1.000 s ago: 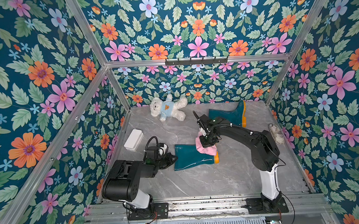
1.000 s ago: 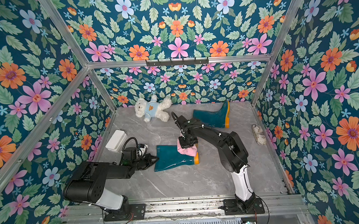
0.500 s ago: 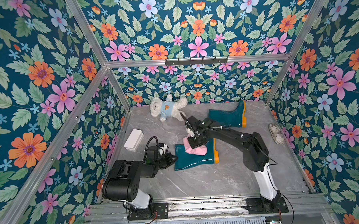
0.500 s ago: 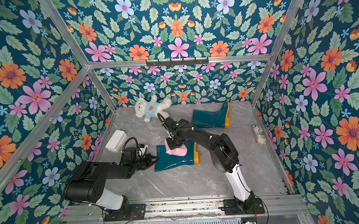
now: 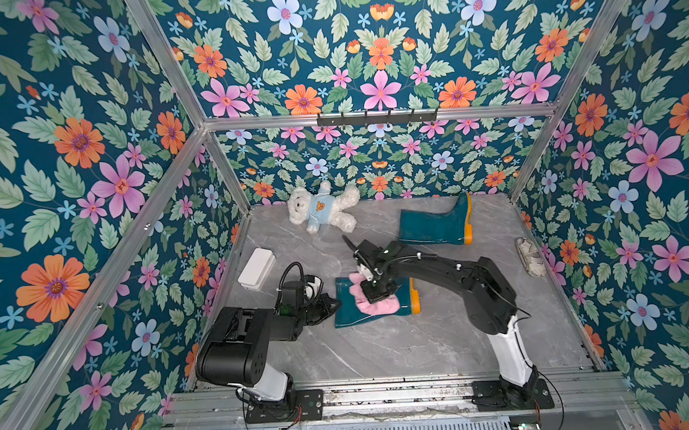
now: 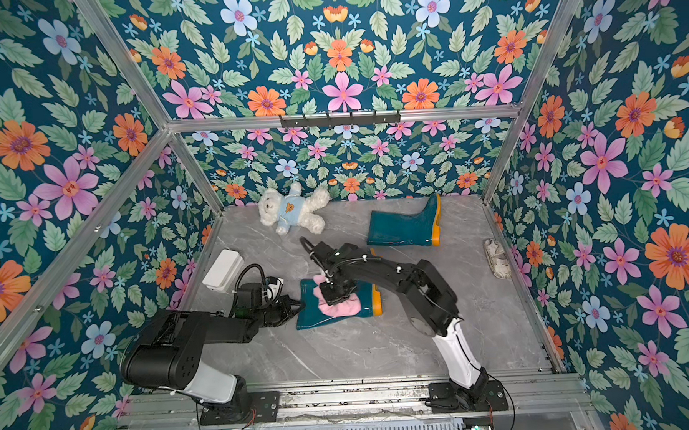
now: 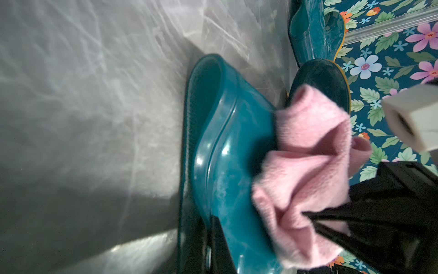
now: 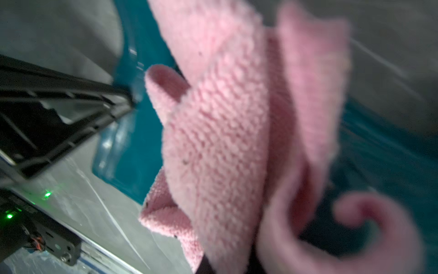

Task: Wipe the rubber boots with a cloth
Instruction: Wipe the dirt off the rubber boot.

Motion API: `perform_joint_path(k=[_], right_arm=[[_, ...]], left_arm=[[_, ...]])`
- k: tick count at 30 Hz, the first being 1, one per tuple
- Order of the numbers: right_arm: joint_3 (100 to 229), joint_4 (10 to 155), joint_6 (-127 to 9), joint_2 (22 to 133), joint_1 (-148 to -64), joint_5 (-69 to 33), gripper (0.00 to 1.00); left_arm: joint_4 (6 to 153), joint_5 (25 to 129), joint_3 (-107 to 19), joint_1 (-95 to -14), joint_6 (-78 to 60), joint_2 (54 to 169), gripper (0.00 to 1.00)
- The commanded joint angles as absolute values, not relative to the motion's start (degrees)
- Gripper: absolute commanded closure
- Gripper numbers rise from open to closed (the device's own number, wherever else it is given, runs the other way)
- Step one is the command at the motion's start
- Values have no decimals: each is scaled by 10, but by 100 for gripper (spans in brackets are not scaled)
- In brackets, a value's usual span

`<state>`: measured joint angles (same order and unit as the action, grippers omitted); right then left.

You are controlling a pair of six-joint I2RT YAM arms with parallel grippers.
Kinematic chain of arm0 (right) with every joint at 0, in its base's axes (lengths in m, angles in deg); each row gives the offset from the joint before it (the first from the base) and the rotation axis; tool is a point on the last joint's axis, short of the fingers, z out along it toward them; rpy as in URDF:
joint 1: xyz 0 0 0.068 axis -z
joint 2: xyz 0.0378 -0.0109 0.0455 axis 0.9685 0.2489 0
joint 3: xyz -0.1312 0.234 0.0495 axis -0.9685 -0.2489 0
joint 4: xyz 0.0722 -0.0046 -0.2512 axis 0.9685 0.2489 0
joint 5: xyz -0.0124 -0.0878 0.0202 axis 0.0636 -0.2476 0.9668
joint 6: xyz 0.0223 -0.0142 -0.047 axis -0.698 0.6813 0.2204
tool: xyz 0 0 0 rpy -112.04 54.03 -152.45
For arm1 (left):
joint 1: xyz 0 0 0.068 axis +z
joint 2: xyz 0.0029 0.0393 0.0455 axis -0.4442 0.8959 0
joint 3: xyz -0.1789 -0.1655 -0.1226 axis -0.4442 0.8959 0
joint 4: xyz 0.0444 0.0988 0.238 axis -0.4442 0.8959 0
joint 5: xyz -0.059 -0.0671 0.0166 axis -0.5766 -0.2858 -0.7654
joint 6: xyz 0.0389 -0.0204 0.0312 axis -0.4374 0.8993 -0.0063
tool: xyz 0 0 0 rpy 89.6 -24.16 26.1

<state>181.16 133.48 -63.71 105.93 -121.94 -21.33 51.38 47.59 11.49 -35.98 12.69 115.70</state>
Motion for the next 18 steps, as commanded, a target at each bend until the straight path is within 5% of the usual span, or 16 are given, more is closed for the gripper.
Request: perform_joint_path(k=[1,8,18], right_arm=[[1733,1337,-639,982,-1187,-258,100],[1642,1336,-623,868,-1125,-275,100],[1919,1341,-641,1116,-1255,-220,100]], left_arm=[[507,477,114,-359,123,1156,100],[507,477,114,-359,122,1156,100],[507,476,113,-359,121,1157,100]])
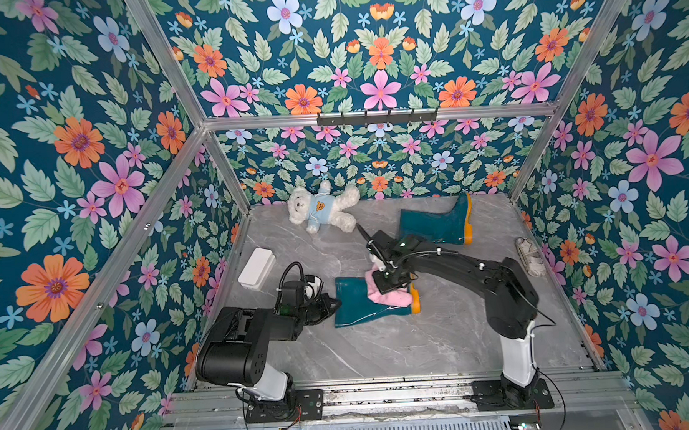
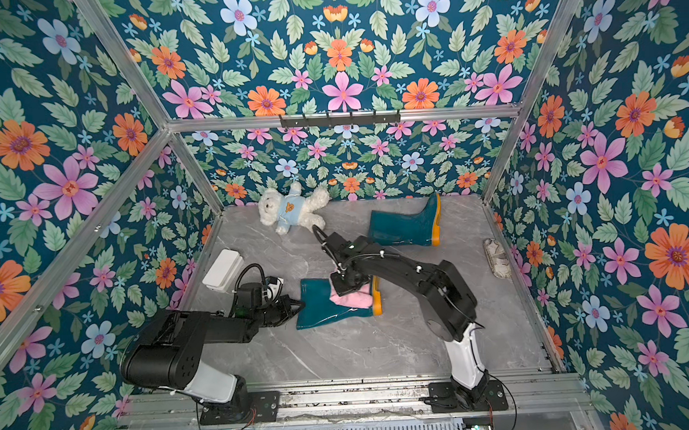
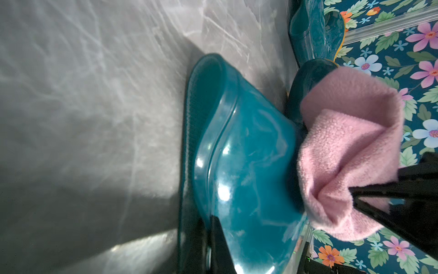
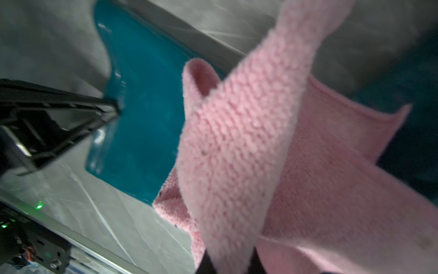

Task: Wipe the rubber boots with a cloth
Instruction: Wipe the dirt off the rubber boot.

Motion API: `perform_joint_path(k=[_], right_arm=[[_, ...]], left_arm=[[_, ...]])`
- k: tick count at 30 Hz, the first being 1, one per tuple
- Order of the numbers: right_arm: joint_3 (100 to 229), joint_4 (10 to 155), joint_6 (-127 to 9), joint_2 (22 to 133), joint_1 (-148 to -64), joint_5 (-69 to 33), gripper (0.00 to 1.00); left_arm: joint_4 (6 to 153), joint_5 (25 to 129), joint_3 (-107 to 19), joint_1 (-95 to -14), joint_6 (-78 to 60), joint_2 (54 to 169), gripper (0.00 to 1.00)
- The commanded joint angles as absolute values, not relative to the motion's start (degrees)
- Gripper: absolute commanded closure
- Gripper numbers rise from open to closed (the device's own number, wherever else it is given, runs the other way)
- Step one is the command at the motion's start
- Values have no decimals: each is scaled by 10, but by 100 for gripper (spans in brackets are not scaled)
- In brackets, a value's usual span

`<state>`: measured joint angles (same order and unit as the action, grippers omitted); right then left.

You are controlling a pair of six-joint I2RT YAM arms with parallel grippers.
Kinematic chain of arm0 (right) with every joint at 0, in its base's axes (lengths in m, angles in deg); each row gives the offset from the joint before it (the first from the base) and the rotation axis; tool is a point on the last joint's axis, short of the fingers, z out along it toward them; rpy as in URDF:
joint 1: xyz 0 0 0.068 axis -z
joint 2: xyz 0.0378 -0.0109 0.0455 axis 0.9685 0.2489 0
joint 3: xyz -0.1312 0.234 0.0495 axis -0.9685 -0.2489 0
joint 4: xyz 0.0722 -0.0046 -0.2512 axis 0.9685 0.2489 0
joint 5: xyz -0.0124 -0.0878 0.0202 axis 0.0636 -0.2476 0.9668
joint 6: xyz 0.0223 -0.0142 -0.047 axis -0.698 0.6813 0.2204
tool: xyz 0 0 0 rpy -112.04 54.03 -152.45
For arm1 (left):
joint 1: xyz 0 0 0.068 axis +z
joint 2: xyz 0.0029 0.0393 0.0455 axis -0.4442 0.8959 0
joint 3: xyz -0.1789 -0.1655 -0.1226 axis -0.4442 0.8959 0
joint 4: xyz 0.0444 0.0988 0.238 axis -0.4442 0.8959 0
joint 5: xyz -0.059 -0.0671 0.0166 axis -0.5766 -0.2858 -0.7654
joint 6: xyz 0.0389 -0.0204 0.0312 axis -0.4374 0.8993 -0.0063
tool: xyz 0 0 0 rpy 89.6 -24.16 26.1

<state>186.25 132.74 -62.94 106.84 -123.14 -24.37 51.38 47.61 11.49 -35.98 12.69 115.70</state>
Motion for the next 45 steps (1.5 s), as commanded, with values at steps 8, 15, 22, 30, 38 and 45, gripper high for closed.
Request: perform_joint_path(k=[8,15,22,30,38,45], right_arm=[[1947,1347,-656,1176,-1305,-211,100],[1718,1315,-665,1009,-1238,-254,100],[1557,1323,-651,813,-1136,-288,100],[1647,1279,-664,916,-1219,-264,100],[1786,1243,-692,1079,-1348,-228,100],[1799,1252,-686,1093,-1370,-224,100]], left_arm=[[507,474,114,-359,121,1156,100],[506,472,113,-359,121,1158,100],[508,472,112,-359,121,1159,100],[509,472,111,-359,121,1162,100],[510,471,111,-359,121,1163,100],[508,470,112,-359,121,1161,100]])
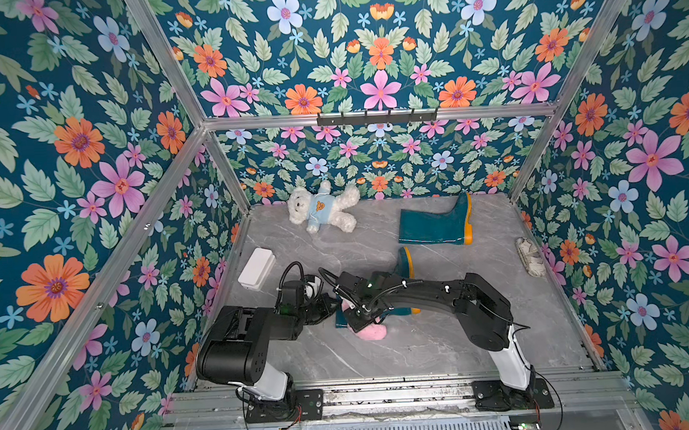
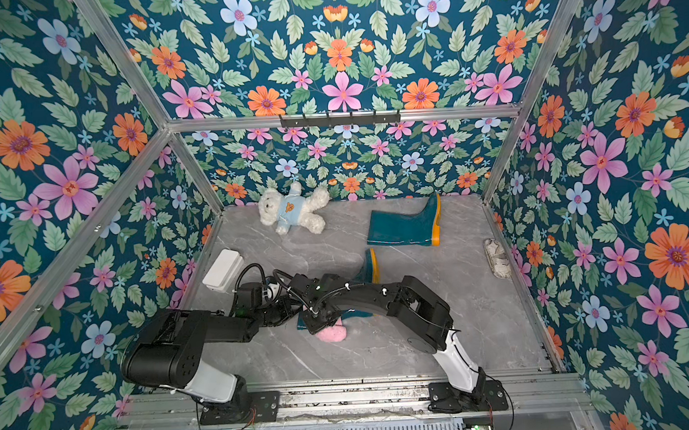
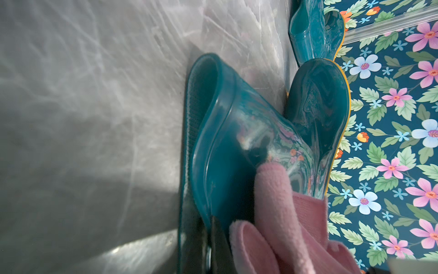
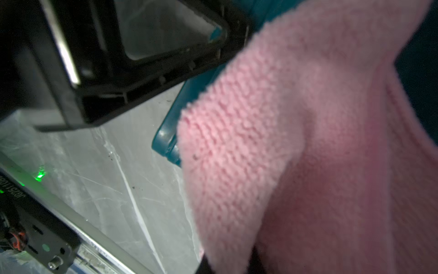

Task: Wipe the rubber boots with a cloth
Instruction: Wipe the dirt off the rubber boot.

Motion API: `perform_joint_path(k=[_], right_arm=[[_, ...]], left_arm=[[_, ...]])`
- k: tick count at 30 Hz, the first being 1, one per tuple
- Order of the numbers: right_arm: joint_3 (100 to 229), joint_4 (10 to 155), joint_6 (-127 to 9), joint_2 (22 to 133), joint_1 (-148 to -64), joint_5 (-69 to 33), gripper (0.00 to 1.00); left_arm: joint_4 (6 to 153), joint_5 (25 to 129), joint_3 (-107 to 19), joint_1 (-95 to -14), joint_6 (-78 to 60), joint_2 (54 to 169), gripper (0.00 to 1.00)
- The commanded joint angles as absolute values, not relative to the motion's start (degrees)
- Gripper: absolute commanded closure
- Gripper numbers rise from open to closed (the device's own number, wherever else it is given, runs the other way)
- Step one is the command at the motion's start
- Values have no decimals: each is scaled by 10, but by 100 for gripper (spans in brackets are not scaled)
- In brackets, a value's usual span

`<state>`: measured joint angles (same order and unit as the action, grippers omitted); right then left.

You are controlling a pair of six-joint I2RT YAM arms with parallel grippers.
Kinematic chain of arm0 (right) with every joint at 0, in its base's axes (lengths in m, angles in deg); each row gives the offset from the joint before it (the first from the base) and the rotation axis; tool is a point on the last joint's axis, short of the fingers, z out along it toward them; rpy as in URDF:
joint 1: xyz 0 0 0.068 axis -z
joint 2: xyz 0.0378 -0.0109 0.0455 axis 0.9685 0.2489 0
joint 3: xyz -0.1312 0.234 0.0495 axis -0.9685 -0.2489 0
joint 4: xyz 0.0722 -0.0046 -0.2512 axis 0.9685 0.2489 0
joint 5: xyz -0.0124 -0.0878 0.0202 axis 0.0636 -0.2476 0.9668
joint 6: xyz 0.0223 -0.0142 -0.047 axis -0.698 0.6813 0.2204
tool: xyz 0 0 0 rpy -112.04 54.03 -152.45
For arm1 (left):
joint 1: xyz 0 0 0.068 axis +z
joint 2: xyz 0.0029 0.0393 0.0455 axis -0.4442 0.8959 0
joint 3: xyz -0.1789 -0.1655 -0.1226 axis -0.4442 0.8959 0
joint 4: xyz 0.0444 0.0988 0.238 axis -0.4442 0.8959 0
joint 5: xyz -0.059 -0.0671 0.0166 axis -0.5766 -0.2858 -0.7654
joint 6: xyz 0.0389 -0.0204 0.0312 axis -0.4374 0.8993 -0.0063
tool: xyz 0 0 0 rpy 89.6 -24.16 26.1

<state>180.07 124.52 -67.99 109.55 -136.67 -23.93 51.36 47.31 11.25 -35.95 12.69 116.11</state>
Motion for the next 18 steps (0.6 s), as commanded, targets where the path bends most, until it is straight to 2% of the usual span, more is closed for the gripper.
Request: perform_joint_path(k=[1,7,18], right_arm=[[1793,1255,-686,1089,-1370,-229,100],[1684,1252,-692,1009,-1348,-270,100],[1466,1272,-721,753,-1260,-329,100]], left_arm=[[508,470,112,-359,120,1161,100],[506,468,112,-359,121,1161,100],[506,466,111,-359,120,1164,100]])
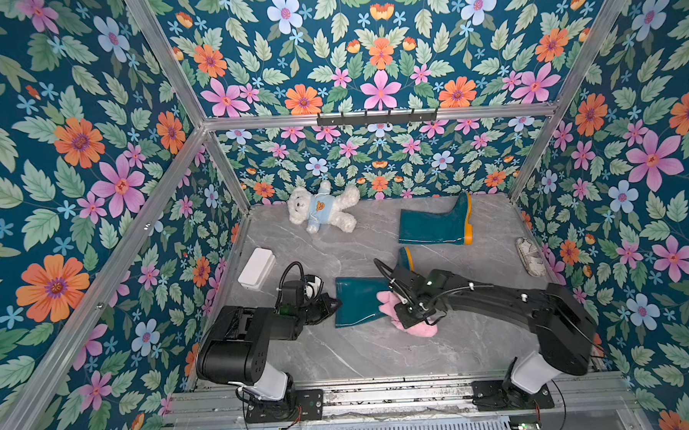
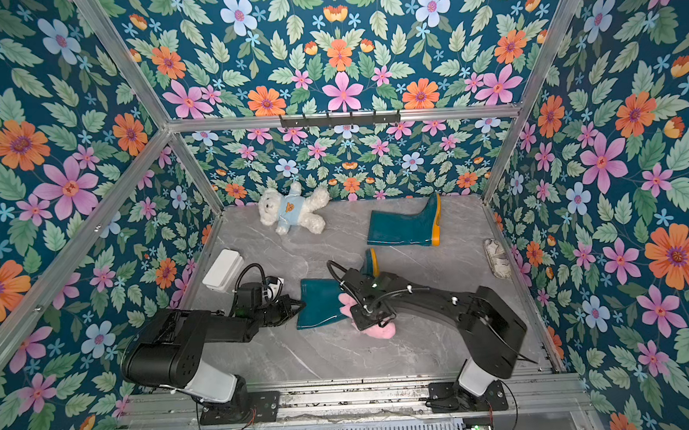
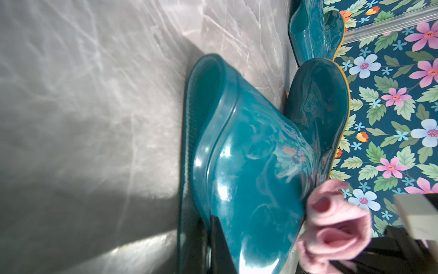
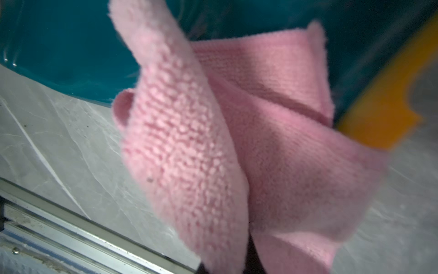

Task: Wipe the rubber boots with a cloth
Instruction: Wipe the dirt off the rubber boot.

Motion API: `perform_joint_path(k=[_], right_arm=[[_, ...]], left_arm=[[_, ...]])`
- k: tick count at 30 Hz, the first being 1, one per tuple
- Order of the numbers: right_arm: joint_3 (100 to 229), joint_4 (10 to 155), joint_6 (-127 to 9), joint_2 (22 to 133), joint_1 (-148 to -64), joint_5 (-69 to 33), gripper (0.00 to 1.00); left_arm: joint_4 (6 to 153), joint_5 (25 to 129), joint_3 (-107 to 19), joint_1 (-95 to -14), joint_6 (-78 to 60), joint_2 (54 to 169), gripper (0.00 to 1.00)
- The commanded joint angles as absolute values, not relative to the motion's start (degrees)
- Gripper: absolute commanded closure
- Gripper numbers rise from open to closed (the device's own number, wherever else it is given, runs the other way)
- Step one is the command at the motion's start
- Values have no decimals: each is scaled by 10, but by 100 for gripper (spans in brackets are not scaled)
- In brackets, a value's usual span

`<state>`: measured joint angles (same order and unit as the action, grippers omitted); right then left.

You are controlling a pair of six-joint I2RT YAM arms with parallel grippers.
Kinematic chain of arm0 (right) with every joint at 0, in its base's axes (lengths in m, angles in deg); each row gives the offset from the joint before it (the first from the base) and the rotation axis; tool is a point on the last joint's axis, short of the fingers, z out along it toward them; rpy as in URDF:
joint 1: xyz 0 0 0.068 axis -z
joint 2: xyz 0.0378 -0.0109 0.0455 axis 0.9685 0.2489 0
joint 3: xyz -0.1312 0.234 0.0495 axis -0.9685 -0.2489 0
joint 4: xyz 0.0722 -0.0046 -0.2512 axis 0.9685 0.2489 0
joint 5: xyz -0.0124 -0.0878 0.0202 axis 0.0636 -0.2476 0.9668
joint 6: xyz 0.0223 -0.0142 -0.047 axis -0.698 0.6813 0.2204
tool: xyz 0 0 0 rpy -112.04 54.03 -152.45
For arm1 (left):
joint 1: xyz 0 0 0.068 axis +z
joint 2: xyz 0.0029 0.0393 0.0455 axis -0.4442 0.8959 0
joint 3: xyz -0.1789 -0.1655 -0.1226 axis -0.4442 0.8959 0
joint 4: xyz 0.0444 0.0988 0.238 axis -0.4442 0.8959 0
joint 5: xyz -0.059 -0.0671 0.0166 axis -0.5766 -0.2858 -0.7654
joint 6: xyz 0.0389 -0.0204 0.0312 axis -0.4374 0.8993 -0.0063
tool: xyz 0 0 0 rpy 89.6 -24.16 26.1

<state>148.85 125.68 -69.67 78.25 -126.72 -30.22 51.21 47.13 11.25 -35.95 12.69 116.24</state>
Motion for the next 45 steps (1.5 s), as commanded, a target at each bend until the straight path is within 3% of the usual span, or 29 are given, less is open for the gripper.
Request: perform_joint_path(k=[1,6,16,45], right_arm=[[1459,1270,-726,742,-1260,-332,100],[1472,1243,-737,746,-1280,-335,100],[1587,1240,-695,877,-1297,-351,100],[1865,1317,-561,1056,-1098,-343,100]], left_arm=[[506,466,110,-359,121,1164,100],[507,463,108,-359,120,1170,100],[507,462,107,-359,120,1172,100],[508,435,94,-358,123,1201,100]])
